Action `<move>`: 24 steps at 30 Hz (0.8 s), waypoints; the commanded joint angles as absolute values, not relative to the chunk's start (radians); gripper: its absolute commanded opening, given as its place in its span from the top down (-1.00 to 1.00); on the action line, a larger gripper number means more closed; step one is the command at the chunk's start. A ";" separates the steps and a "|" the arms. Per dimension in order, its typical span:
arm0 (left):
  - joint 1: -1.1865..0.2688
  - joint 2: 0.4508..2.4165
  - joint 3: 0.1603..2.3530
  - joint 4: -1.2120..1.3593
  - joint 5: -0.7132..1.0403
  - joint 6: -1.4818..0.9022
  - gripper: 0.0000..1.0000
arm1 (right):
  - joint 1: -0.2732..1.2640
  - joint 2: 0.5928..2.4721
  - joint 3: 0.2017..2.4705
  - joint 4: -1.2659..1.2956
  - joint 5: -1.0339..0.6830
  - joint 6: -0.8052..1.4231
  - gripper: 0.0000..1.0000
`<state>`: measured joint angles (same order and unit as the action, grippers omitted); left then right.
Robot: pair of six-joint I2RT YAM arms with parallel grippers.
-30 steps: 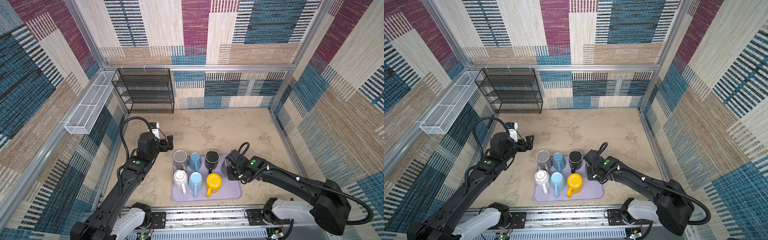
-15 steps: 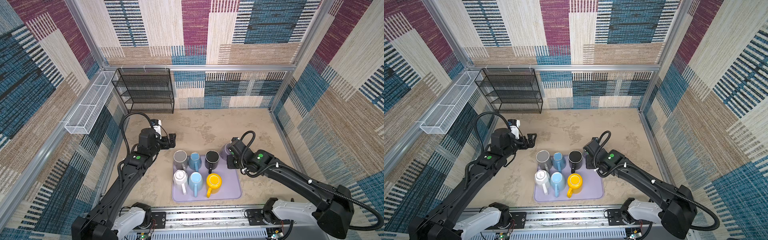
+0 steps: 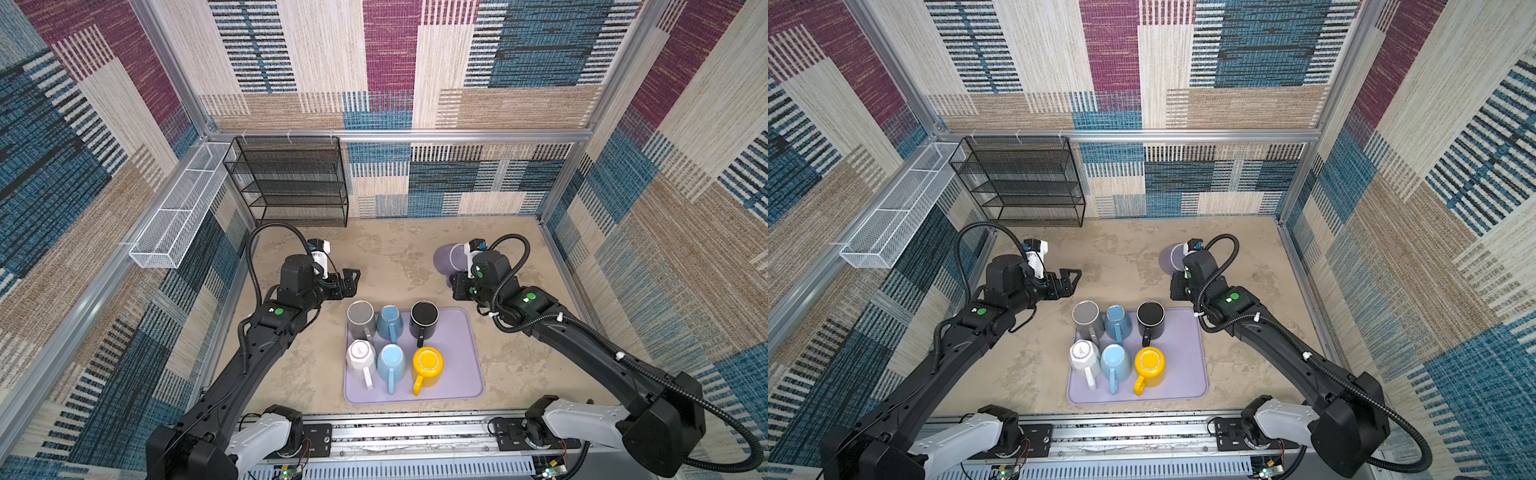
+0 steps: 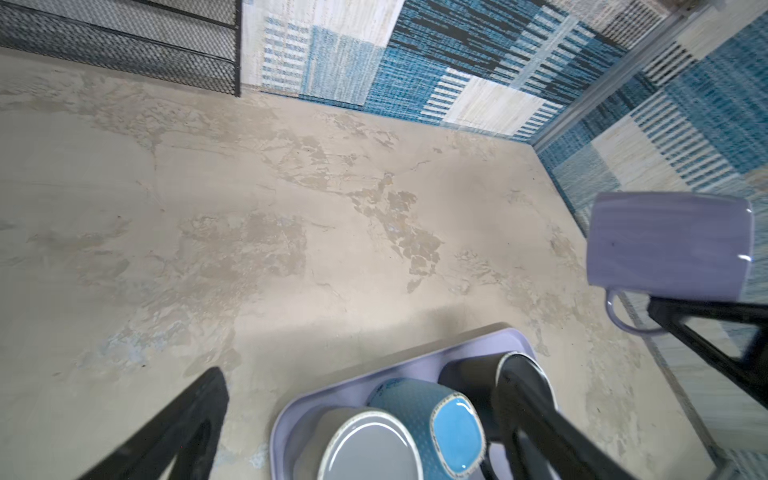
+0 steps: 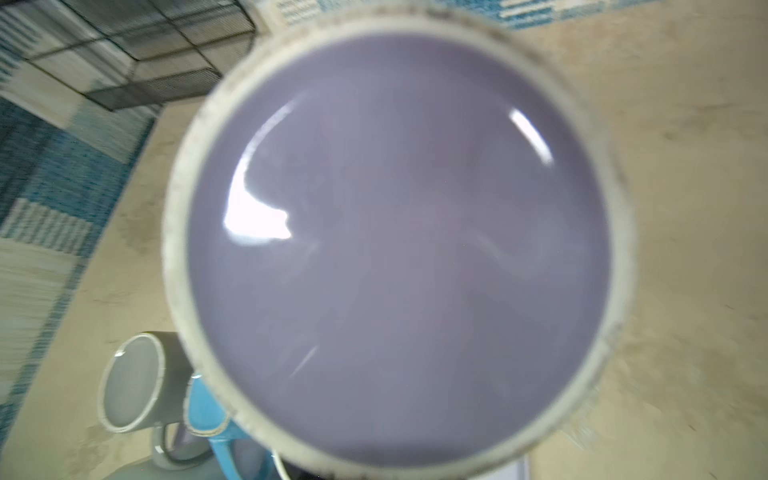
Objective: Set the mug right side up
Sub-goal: 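Lift the lavender mug off the tray and carry it toward the left gripper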
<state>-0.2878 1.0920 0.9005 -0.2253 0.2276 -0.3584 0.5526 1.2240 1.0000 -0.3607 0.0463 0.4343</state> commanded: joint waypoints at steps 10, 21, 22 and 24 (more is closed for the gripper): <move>-0.288 1.101 0.890 -0.055 0.675 -0.435 -0.81 | 0.510 1.286 0.974 0.203 -0.474 0.416 1.00; -0.288 1.105 0.825 0.209 0.868 -0.558 -0.72 | 0.509 1.330 0.920 0.530 -0.749 0.522 1.00; -0.288 1.107 0.810 0.256 0.881 -0.584 -0.71 | 0.509 1.333 0.915 0.556 -0.761 0.533 1.00; -0.288 1.113 0.793 0.339 0.902 -0.623 -0.68 | 0.509 1.341 0.911 0.590 -0.790 0.545 1.00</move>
<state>-0.2882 1.1080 0.8093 0.1524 0.8265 -0.5346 0.5083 1.3369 0.9127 0.3790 -0.6983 0.5003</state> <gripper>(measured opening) 0.845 0.187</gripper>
